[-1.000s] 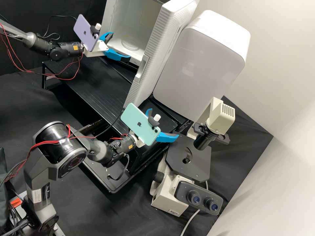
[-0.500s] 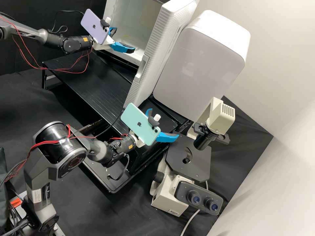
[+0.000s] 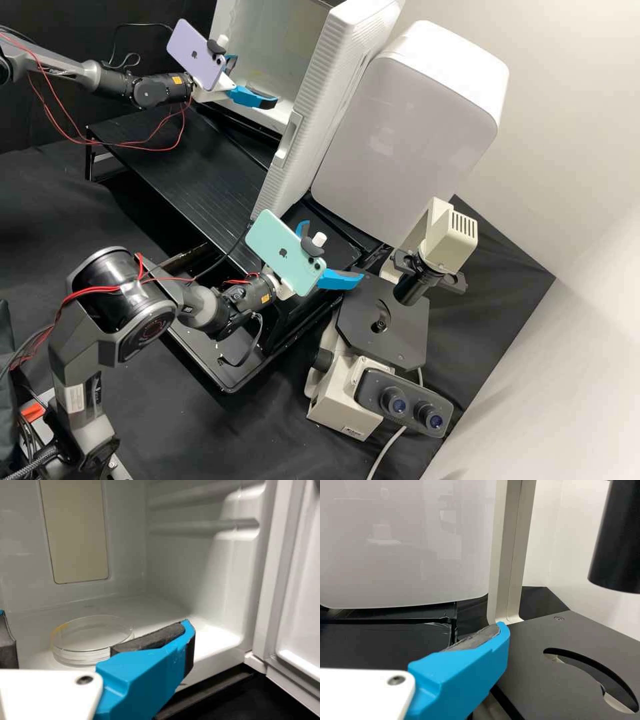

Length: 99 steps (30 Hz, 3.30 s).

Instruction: Take the petri dish out of the incubator

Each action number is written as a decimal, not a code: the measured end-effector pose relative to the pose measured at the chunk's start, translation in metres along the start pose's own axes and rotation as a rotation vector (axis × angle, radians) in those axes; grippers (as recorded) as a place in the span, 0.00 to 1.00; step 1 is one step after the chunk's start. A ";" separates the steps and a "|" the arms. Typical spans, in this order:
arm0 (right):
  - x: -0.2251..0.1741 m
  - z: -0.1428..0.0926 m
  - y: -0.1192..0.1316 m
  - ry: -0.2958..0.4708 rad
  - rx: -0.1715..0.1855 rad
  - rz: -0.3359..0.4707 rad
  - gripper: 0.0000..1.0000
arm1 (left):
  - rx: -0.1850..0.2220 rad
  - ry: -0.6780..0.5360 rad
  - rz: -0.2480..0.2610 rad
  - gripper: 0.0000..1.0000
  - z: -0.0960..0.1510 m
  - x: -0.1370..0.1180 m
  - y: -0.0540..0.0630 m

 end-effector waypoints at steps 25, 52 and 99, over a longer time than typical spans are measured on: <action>0.000 0.000 0.000 0.000 0.000 0.000 1.00 | -0.087 0.092 -0.046 1.00 -0.001 0.044 -0.011; 0.000 0.000 0.000 0.000 0.000 0.000 1.00 | -0.033 0.130 -0.089 1.00 0.009 0.074 -0.014; 0.000 0.000 0.000 0.000 0.000 0.000 1.00 | -0.021 0.144 -0.090 0.00 0.004 0.075 -0.019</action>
